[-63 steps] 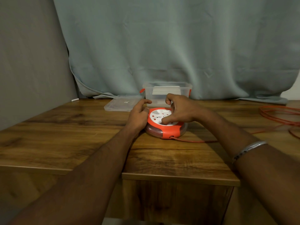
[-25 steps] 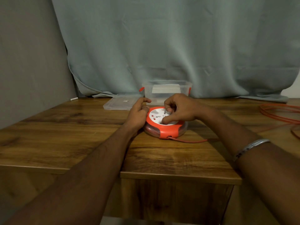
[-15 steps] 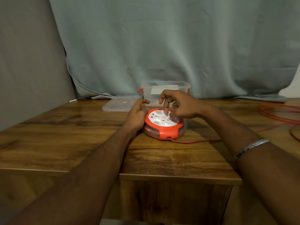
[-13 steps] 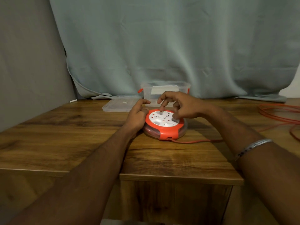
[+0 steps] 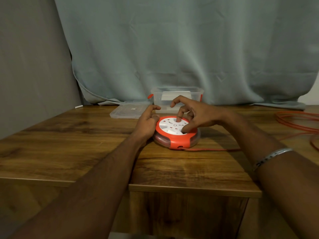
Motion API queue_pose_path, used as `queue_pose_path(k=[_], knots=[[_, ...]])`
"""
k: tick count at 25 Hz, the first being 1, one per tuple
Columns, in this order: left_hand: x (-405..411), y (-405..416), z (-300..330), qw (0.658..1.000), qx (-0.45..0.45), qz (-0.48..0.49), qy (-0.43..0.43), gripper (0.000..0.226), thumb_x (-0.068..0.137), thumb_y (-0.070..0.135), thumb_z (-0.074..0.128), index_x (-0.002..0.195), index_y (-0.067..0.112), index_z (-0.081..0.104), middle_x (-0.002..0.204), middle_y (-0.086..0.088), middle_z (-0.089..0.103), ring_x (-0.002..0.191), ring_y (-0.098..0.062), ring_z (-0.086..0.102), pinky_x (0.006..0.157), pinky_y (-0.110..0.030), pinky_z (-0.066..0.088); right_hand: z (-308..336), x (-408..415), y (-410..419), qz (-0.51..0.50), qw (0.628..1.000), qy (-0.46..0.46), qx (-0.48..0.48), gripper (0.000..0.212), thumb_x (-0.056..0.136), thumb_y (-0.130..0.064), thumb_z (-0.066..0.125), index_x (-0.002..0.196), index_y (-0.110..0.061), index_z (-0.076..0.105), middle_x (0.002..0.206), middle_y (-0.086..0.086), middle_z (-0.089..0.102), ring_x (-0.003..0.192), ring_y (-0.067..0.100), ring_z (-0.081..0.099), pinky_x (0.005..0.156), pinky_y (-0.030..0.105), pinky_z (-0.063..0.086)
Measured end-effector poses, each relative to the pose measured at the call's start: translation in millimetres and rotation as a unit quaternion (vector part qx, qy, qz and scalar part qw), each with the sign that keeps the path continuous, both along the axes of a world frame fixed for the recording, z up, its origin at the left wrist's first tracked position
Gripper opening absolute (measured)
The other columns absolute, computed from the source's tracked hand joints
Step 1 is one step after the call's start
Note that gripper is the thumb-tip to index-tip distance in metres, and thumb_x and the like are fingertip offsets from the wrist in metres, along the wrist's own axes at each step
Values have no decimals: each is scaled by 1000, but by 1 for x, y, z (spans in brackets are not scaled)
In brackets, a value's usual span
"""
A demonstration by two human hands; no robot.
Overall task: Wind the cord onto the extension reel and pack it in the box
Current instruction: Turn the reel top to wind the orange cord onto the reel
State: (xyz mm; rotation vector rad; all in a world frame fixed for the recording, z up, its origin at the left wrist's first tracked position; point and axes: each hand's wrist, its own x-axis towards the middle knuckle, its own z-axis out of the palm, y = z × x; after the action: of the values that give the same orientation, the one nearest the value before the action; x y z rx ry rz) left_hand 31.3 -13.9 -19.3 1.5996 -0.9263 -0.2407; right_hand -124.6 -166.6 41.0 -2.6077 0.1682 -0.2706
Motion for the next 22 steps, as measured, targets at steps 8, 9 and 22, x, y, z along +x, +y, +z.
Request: queue_pose_path(k=[8, 9, 22], knots=[[2, -1, -1, 1000, -10, 0, 6, 32, 103, 12, 43, 127, 29, 55, 98, -1, 66, 78, -19, 69, 55, -28, 56, -8, 6, 18, -46, 995, -33, -83, 49, 73, -31, 89, 108, -23, 56, 74, 0, 65, 66, 12, 59, 61, 35, 48], [2, -1, -2, 1000, -14, -1, 7, 32, 102, 11, 44, 126, 28, 56, 96, -2, 67, 76, -18, 68, 55, -28, 56, -9, 8, 20, -54, 993, -37, -99, 44, 72, -36, 88, 102, -22, 59, 70, -5, 62, 63, 9, 56, 61, 37, 47], [2, -3, -1, 1000, -16, -4, 6, 28, 102, 16, 46, 124, 30, 58, 96, -4, 69, 78, -22, 69, 65, -39, 57, -1, 3, 13, 11, 1000, -14, -6, 86, 69, 21, 65, 137, -27, 42, 120, 0, 74, 51, -2, 57, 48, 15, 43]])
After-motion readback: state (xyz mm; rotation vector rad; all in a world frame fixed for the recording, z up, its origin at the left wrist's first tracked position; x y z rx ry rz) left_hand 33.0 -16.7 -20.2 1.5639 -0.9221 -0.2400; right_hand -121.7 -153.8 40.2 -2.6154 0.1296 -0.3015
